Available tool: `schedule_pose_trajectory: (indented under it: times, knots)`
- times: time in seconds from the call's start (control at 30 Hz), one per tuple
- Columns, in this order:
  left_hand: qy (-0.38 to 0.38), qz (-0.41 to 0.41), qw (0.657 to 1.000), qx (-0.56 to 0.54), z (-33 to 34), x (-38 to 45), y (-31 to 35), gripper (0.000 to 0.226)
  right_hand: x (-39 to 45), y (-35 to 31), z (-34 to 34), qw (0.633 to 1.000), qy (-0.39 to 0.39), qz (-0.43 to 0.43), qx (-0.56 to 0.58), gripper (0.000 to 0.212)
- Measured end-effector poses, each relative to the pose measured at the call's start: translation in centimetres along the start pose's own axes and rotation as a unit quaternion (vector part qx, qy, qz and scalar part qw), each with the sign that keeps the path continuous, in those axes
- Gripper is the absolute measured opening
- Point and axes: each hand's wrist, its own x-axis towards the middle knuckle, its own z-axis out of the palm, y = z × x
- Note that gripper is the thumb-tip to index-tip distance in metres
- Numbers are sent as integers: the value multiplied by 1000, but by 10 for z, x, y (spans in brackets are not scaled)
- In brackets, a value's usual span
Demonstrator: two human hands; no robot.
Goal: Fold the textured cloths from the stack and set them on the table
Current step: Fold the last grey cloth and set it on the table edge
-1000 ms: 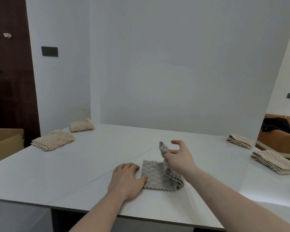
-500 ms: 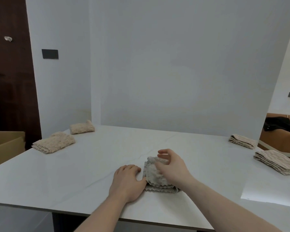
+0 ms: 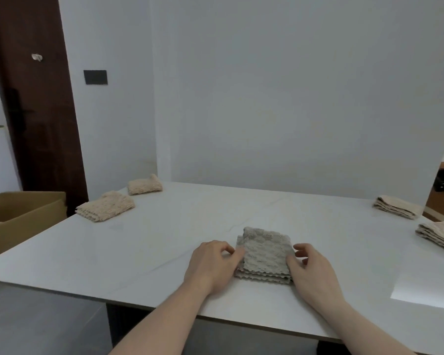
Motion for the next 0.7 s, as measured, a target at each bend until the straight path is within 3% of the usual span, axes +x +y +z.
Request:
schedule_pose_trajectory:
  times: [0.13, 0.4, 0.6, 0.7]
  knots:
    - [-6, 6, 1000, 8, -2, -2, 4, 62, -1, -3, -3, 999, -29, 12, -42, 30]
    - [-4, 7, 1000, -23, 5, 6, -6, 40, -5, -6, -12, 997, -64, 25, 38, 37]
    - [-20, 26, 999, -31, 7, 7, -8, 51, -2, -5, -13, 994, -93, 27, 54, 39]
    - [-29, 64, 997, -8, 9, 6, -7, 46, 0, -1, -8, 993, -98, 31, 60, 41]
